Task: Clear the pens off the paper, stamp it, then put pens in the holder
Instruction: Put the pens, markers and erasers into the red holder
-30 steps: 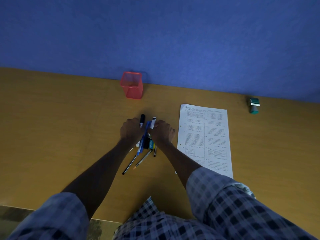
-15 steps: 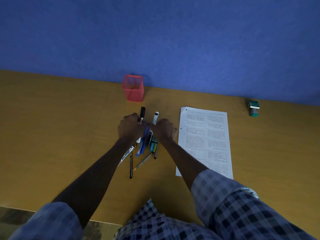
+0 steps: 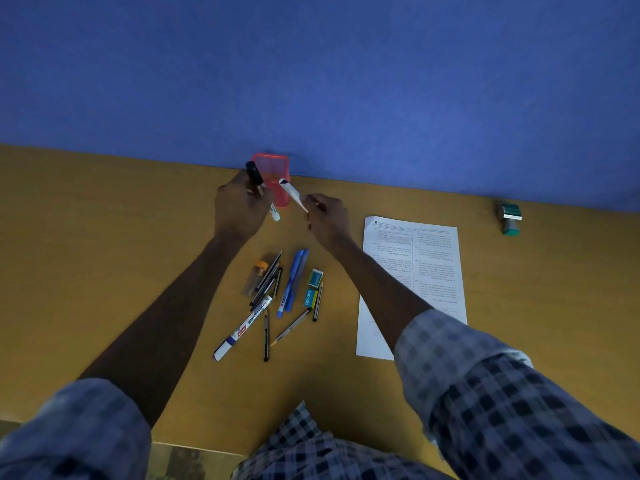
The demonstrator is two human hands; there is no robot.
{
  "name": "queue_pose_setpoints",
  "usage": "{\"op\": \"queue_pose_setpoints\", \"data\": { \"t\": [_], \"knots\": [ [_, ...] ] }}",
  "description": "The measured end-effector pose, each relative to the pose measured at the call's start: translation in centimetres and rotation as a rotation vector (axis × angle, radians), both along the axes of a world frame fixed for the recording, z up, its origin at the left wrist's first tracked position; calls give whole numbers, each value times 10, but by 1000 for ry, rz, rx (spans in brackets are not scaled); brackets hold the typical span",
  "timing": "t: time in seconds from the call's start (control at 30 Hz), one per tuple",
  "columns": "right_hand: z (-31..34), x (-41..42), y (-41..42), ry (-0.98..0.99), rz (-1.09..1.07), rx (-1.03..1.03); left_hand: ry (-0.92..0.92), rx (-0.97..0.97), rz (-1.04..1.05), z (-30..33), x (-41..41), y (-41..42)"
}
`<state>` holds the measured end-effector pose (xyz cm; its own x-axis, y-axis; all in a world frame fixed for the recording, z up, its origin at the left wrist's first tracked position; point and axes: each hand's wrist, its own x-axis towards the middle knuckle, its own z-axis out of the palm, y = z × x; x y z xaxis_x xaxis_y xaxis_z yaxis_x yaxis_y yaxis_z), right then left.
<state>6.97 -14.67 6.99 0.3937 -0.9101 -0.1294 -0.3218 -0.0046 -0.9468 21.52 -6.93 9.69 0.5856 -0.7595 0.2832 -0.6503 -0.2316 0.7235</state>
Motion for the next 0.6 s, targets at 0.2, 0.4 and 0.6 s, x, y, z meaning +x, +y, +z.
{"op": "queue_pose_setpoints", "data": {
  "t": [0.2,0.4,0.6],
  "knots": [
    [23,15,-23,113,129,-168,61,-163,-36,8,24,-18],
    [40,30,-38,246,154,-366,-62,-131,-12,9,37,-34],
    [45,46,-46,220,85,-389,-99,77,97,-7,37,-45]
  ]
}}
